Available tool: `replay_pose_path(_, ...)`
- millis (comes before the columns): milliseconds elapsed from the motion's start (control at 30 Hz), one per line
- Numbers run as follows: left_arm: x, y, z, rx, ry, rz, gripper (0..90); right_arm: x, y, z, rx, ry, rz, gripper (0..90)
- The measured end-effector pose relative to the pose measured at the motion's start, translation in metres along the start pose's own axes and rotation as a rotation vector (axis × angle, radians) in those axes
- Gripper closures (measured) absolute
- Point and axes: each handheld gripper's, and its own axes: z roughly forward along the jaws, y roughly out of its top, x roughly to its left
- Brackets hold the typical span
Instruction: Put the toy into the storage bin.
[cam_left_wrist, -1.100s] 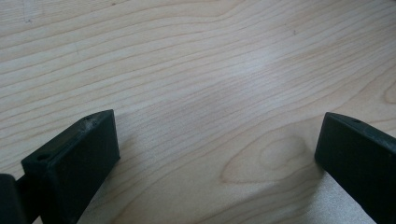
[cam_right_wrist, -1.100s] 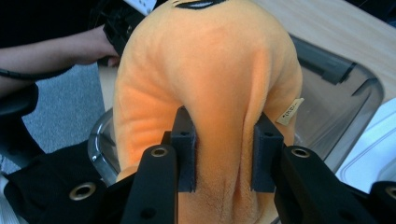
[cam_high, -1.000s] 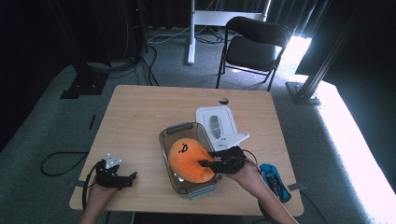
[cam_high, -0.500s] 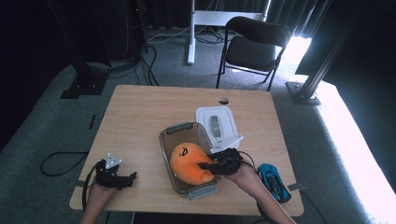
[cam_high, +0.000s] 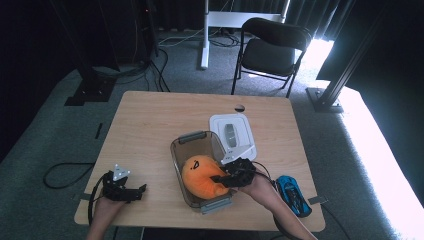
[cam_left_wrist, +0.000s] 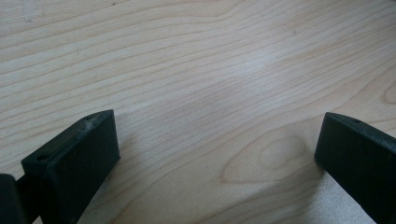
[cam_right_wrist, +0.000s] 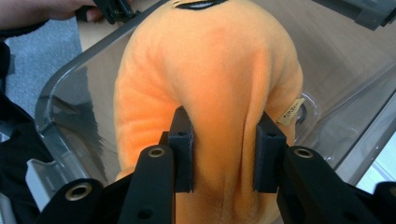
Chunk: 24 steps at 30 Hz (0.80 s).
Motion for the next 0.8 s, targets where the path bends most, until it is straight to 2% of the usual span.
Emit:
replay_pose_path(267, 0.0, 0.0, 0.0, 0.0, 0.0, 0.0, 0.1, -0.002, 0.005, 0.002, 0.021, 0.013, 0.014, 64.4)
replay_pose_path(467, 0.0, 0.0, 0.0, 0.0, -0.001, 0.0, 0.1, -0.003, 0.011, 0.008, 0.059, 0.021, 0.0, 62.0)
replay_pose_path(800, 0.0, 0.0, 0.0, -0.001, -0.001, 0.0, 0.1, 0.005, 0.018, 0.016, 0.15, -0.018, -0.059, 54.2)
